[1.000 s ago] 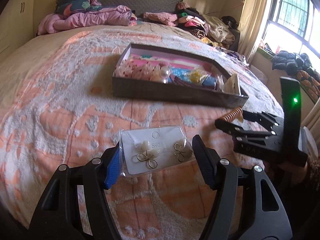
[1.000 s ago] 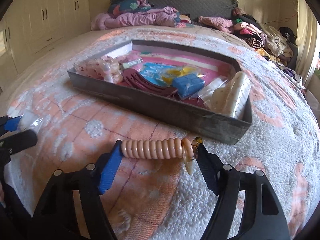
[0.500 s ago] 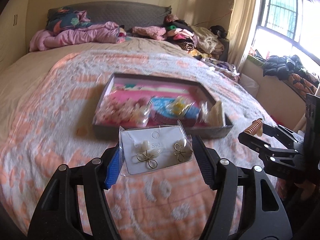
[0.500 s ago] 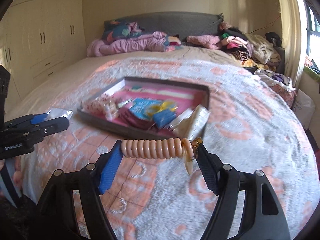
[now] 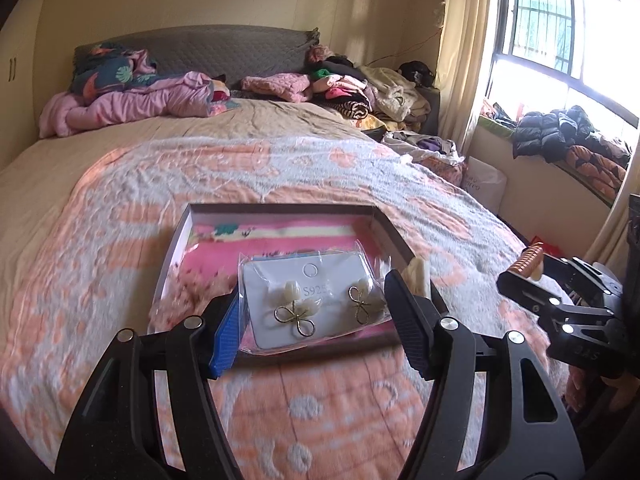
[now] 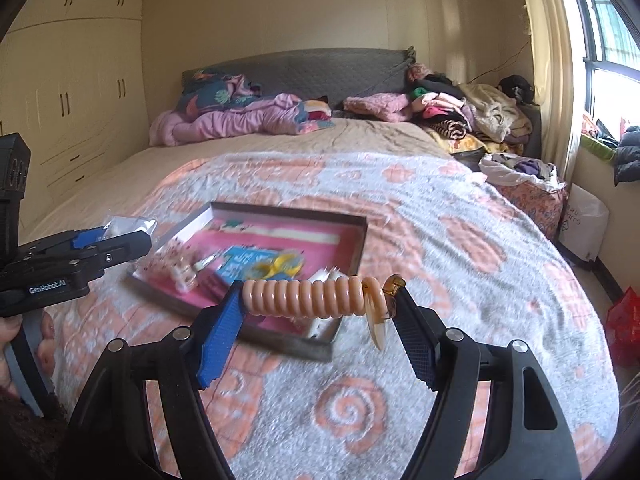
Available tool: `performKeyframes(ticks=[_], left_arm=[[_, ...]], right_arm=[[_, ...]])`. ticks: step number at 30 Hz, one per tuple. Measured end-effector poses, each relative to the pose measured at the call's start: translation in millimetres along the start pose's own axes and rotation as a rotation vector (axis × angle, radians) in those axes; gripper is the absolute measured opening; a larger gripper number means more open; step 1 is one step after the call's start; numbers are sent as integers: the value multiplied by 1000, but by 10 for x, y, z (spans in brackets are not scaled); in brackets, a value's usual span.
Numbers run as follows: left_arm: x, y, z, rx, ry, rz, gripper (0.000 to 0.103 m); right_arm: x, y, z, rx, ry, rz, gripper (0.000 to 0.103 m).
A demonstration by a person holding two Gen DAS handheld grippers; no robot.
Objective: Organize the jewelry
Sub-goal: 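Carry the earring card with the left gripper while the right carries the spiral tie into the tray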
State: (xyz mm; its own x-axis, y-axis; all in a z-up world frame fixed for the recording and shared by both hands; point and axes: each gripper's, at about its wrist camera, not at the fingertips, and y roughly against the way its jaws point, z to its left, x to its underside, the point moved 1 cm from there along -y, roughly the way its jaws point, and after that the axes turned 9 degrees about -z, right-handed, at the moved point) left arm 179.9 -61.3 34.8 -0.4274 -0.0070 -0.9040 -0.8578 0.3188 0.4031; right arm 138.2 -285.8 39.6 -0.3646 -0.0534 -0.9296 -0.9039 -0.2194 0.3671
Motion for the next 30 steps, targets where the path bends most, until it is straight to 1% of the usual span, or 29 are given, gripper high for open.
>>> performKeyframes(ticks=[7,12,19,23,30], left_arm=[[-117,-255,60,-5,-8,4,57],[-106,-427,140,-11,1,24,57],[46,-654,242,-23,13,73,57],[149,-765,322,-36,24,99,57],[210,-861,443,-64,31,117,58]], right_arm=[[-181,-121,-51,17,6,-26,70],[-213,-356,-48,19,23,-6,70],[-127,-727,21,2,45,51,70],[-23,-918,86,-8,64,90,70],[135,-1133,195,-25,87,141,70]])
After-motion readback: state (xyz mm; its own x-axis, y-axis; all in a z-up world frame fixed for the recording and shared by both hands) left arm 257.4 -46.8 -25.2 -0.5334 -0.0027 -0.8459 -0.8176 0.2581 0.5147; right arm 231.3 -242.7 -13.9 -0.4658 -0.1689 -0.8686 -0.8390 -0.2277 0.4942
